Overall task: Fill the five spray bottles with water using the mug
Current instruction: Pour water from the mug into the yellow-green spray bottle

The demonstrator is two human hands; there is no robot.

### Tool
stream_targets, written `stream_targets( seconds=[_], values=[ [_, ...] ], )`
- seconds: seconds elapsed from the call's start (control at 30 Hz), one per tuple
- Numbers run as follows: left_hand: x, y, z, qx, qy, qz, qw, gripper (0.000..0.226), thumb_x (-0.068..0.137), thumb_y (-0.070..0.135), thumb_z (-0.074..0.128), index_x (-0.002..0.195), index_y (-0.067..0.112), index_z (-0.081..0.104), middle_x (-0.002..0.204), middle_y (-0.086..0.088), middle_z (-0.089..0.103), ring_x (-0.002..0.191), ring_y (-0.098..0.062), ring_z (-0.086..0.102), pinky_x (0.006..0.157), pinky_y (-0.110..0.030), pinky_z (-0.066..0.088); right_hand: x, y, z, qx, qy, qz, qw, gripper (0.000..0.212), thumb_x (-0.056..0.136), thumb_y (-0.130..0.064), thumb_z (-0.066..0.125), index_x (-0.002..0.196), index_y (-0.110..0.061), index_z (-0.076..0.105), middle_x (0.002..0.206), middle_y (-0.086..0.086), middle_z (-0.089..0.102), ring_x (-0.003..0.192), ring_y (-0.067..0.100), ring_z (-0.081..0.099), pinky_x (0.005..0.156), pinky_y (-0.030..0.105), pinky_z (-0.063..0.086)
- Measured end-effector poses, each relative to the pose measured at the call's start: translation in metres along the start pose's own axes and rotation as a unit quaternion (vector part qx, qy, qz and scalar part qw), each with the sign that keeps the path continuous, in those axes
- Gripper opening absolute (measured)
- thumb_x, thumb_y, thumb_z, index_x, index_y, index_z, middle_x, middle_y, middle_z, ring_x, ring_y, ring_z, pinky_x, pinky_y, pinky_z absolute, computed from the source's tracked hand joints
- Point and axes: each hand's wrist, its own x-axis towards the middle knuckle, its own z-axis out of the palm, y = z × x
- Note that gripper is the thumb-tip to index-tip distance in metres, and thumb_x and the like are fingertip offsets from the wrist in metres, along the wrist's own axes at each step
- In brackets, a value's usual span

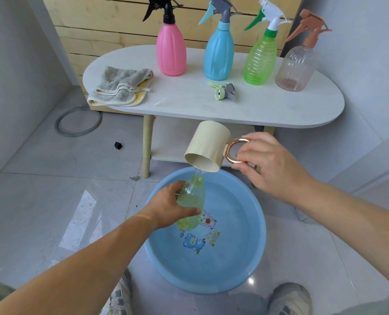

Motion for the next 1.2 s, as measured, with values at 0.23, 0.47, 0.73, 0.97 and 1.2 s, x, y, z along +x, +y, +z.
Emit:
stream_targets(
  seconds=[0.23,0.47,0.73,0.97,1.2],
  values=[
    [0.0,-0.002,0.001,0.009,0.005,-0.003,1.0,0.08,0.072,0.045,0.092,0.14,0.028,0.054,0.121,0.009,0.067,0.112,-0.013,0.065,0.095,-0.034,0.058,0.0,-0.002,0.003,-0.073,0.016,-0.087,0.993,0.02,0.094,-0.022,0.066,0.082,-0.007,0.071,0.088,0.005,0.066,0.113,0.037,0.058,0.101,0.033,0.044],
    [0.001,-0.006,0.0,-0.001,0.001,-0.004,1.0,0.073,0.072,0.043,0.093,0.134,0.03,0.057,0.115,0.013,0.068,0.109,-0.011,0.066,0.09,-0.03,0.057,-0.001,-0.016,0.015,0.06,-0.002,0.105,0.993,0.032,0.094,-0.036,0.058,0.079,-0.011,0.073,0.081,0.0,0.069,0.101,0.024,0.057,0.093,0.021,0.04],
    [-0.003,-0.026,0.007,0.018,-0.017,-0.026,0.999,0.071,0.071,0.04,0.094,0.131,0.031,0.058,0.115,0.013,0.07,0.107,-0.007,0.067,0.087,-0.023,0.054,-0.021,0.025,0.071,0.171,-0.179,0.348,0.904,0.028,0.092,-0.036,0.065,0.082,-0.013,0.076,0.074,0.006,0.07,0.066,0.021,0.06,0.059,0.031,0.044],
    [0.0,-0.045,0.018,0.01,-0.033,-0.049,0.998,0.065,0.067,0.042,0.095,0.122,0.039,0.061,0.109,0.018,0.072,0.104,-0.002,0.068,0.094,-0.033,0.059,-0.046,0.053,0.152,0.166,-0.249,0.351,0.887,0.03,0.091,-0.034,0.065,0.079,-0.008,0.075,0.06,0.001,0.054,0.049,0.01,0.038,0.046,0.02,0.028],
    [0.012,-0.061,0.027,0.001,-0.032,-0.052,0.998,0.057,0.071,0.034,0.096,0.109,0.05,0.057,0.111,0.02,0.071,0.102,0.004,0.068,0.095,-0.035,0.06,-0.067,0.07,0.206,0.162,-0.302,0.275,0.899,0.026,0.091,-0.035,0.066,0.076,-0.016,0.074,0.071,0.006,0.067,0.077,0.024,0.057,0.069,0.032,0.039]
  ],
)
